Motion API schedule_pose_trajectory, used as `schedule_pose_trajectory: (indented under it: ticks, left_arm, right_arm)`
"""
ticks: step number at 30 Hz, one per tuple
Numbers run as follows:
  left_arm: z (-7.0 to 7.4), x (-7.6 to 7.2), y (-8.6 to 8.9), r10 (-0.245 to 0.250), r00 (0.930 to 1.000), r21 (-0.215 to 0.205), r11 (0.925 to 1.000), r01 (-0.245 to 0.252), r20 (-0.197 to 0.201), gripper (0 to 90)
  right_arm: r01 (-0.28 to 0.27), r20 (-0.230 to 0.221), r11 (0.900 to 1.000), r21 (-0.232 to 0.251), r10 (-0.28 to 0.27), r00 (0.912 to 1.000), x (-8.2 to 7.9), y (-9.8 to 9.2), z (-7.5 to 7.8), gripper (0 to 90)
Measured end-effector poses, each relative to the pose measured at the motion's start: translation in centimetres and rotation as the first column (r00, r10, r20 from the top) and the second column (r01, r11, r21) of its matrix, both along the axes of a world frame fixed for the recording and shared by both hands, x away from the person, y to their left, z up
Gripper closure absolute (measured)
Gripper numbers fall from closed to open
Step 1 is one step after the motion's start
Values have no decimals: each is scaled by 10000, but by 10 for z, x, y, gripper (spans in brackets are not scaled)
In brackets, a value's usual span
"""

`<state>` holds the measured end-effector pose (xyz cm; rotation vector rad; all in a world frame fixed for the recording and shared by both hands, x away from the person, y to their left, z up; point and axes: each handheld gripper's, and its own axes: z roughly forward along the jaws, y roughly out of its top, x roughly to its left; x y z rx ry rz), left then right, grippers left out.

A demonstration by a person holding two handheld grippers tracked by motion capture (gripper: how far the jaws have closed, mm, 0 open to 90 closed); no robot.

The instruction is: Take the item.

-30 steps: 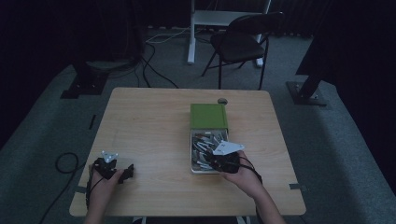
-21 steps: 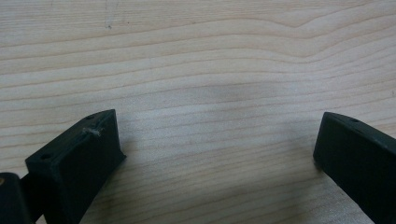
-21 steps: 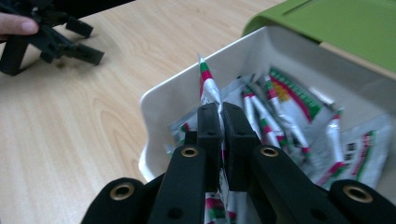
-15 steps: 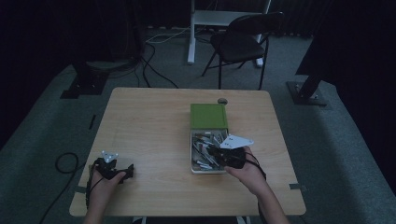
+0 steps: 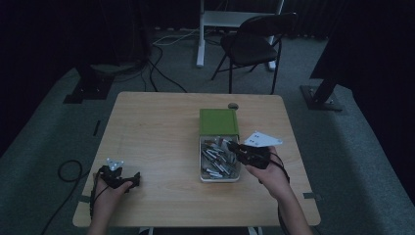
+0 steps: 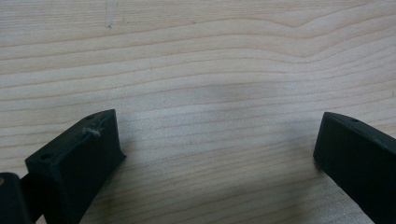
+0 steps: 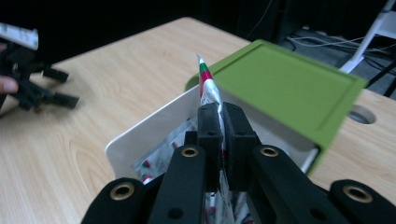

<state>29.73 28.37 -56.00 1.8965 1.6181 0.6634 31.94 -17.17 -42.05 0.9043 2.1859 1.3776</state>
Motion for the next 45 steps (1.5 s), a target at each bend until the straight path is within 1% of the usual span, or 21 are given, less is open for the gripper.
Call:
schedule_pose_trajectory:
  ticks: [2,6,10,11,12,14,15,18,21,23,25,29,31,33,37,39,40,42,43,44,45]
  left_arm:
    - [0,0,0,-1,10000,-5,10000,1,-11,13]
    - [0,0,0,2,10000,-6,10000,-2,-4,13]
    - [0,0,0,1,10000,-1,10000,-1,1,13]
    - [0,0,0,2,10000,-1,10000,-2,-1,13]
    - [0,0,0,2,10000,-3,10000,-2,-4,13]
    - [0,0,0,2,10000,-4,10000,-2,-1,13]
    - [0,0,0,6,10000,-9,10000,-6,0,13]
    - [0,0,0,1,10000,-4,10000,-1,4,13]
    - [0,0,0,7,10000,-11,10000,-7,10,13]
    - [0,0,0,6,10000,-7,10000,-6,10,13]
    - [0,0,0,1,10000,-5,10000,-1,3,13]
    - [0,0,0,3,10000,-6,10000,-3,8,13]
    - [0,0,0,3,10000,-7,10000,-3,8,13]
    - [0,0,0,4,10000,-6,10000,-4,10,13]
    - [0,0,0,3,10000,-6,10000,-3,-7,13]
    - [0,0,0,5,10000,0,10000,-5,-15,13]
    - [0,0,0,6,10000,0,10000,-6,-14,13]
    - [0,0,0,3,10000,-4,10000,-3,-13,13]
    - [0,0,0,6,10000,-1,10000,-6,-17,13]
    - [0,0,0,7,10000,1,10000,-7,-15,13]
    - [0,0,0,6,10000,1,10000,-6,-16,13]
  right_arm:
    - [145,59,9998,132,-146,9999,0,-6,4,872]
    - [417,179,9989,228,-421,9990,1,-18,11,872]
    - [716,222,9969,321,-723,9971,2,-30,13,872]
    - [793,249,9964,283,-800,9965,2,-32,13,872]
    - [850,248,9961,249,-856,9960,2,-35,13,872]
    - [977,196,9946,342,-984,9950,2,-41,12,873]
    - [1045,155,9941,276,-1050,9944,2,-43,12,873]
    - [1248,158,9918,289,-1253,9920,2,-52,9,873]
    - [1582,130,9871,229,-1585,9873,2,-63,5,873]
    - [1768,139,9842,76,-1769,9841,2,-69,1,873]
    - [2075,64,9782,-16,-2075,9782,2,-76,-5,873]
    - [2346,-162,9721,-57,-2347,9719,2,-89,-16,872]
    - [2543,-211,9670,-119,-2545,9668,2,-95,-22,873]
    - [2871,-139,9578,-151,-2873,9577,2,-100,-27,874]
    - [3286,-202,9444,-121,-3288,9442,2,-112,-36,873]
    - [3467,-288,9380,-40,-3466,9376,2,-118,-41,873]
    - [3608,-286,9326,-76,-3609,9322,2,-120,-43,873]
    - [3737,-396,9275,-50,-3736,9267,2,-126,-48,873]
    - [3857,-351,9225,-168,-3860,9218,2,-129,-51,872]
    - [3917,-370,9197,-263,-3925,9190,1,-131,-54,872]
    - [4007,-421,9159,-259,-4015,9149,1,-133,-57,872]
